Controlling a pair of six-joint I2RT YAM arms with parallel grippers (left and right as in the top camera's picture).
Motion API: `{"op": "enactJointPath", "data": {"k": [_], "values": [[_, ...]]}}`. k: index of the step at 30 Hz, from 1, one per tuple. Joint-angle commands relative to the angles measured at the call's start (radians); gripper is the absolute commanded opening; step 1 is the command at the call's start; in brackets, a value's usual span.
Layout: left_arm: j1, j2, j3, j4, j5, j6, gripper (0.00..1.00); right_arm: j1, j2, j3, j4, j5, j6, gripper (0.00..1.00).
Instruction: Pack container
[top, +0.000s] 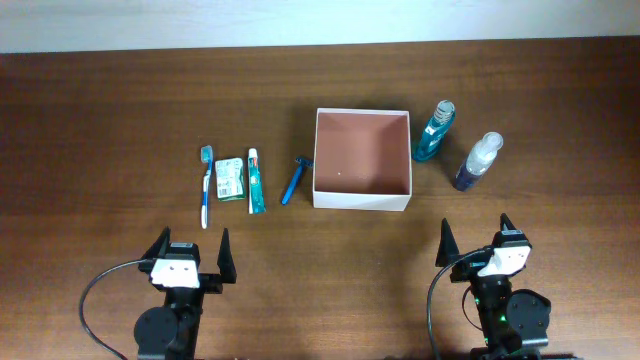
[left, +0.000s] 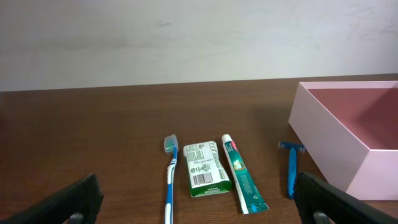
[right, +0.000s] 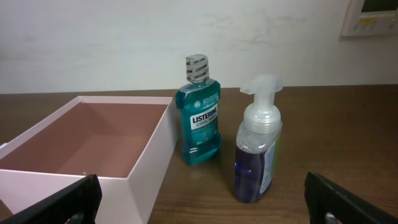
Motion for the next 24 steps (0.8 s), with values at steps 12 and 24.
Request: {"op": "enactJointPath", "data": {"k": [12, 24], "values": [[0.001, -0.01, -0.008, 0.003, 0.014, 0.019, 0.99, -0.006, -0.01, -0.005, 0.161, -0.404, 0.282, 0.99], [0.001, -0.01, -0.008, 0.003, 0.015, 0.019, 0.99, -0.007, 0.287, 0.49, 0.013, -0.236, 0.117, 0.99]]}}
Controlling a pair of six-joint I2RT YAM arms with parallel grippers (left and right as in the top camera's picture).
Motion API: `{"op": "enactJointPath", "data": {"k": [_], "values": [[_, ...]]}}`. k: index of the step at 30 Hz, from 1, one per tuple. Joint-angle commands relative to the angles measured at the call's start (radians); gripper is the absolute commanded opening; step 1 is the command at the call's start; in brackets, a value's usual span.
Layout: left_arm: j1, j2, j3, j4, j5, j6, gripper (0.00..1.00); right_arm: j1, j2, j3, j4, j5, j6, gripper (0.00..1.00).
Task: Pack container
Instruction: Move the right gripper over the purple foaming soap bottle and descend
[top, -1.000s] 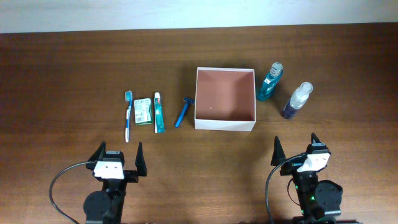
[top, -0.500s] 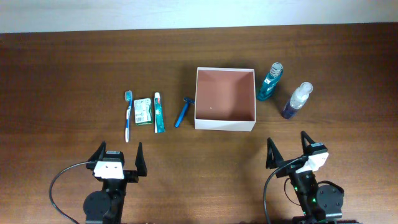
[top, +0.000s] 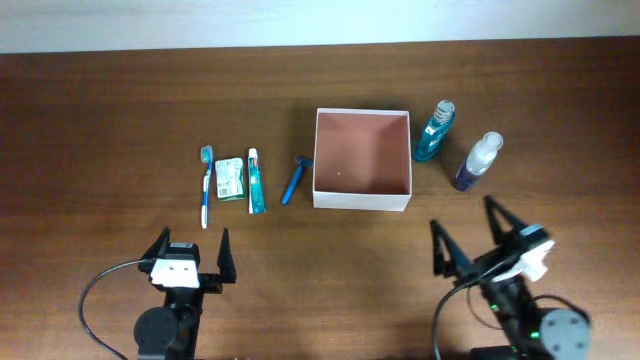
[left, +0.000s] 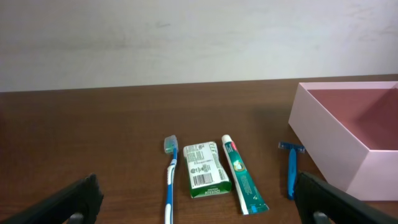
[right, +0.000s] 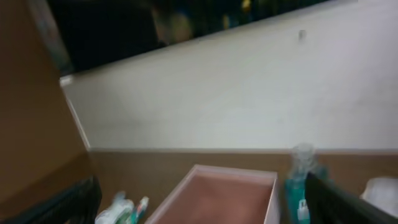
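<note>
An open pink box (top: 362, 158) stands mid-table, empty inside. Left of it lie a blue razor (top: 294, 180), a toothpaste tube (top: 255, 180), a green carton (top: 230, 179) and a blue toothbrush (top: 207, 185). Right of it stand a teal mouthwash bottle (top: 434, 131) and a purple pump bottle (top: 476, 161). My left gripper (top: 190, 256) rests open near the front edge, short of the toiletries (left: 205, 171). My right gripper (top: 483, 236) is open, raised and tilted in front of the box's right corner; its blurred view shows the box (right: 217, 199) and mouthwash bottle (right: 300, 186).
The dark wooden table (top: 100, 120) runs to a pale wall at the back. Both arm bases sit at the front edge.
My right gripper has lifted and swung, its fingers now spread wider in the overhead view and its camera looking higher and further left. The left gripper and all objects are unchanged.
</note>
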Motion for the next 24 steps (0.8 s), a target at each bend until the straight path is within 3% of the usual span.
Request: {"op": "enactJointPath", "data": {"k": [1, 5, 11, 16, 22, 24], "values": [[0.001, -0.006, -0.008, 0.003, 0.014, 0.019, 0.99, -0.008, 0.187, 0.243, -0.114, 0.107, -0.13, 0.99], [0.001, -0.006, -0.008, 0.003, 0.014, 0.019, 0.99, -0.008, 0.542, 0.602, -0.417, 0.235, -0.225, 0.99], [0.001, -0.006, -0.008, 0.003, 0.014, 0.019, 0.99, -0.007, 0.96, 0.945, -0.686, 0.32, -0.274, 0.99], [0.001, -0.006, -0.008, 0.003, 0.014, 0.019, 0.99, -0.009, 1.216, 1.0, -0.781, 0.416, -0.273, 0.98], [0.001, -0.006, -0.008, 0.003, 0.014, 0.019, 0.99, -0.083, 1.312, 1.0, -0.781, 0.533, -0.27, 0.99], [0.001, -0.006, -0.008, 0.003, 0.014, 0.019, 1.0, -0.148, 1.316, 1.0, -0.799, 0.532, -0.179, 0.99]]}}
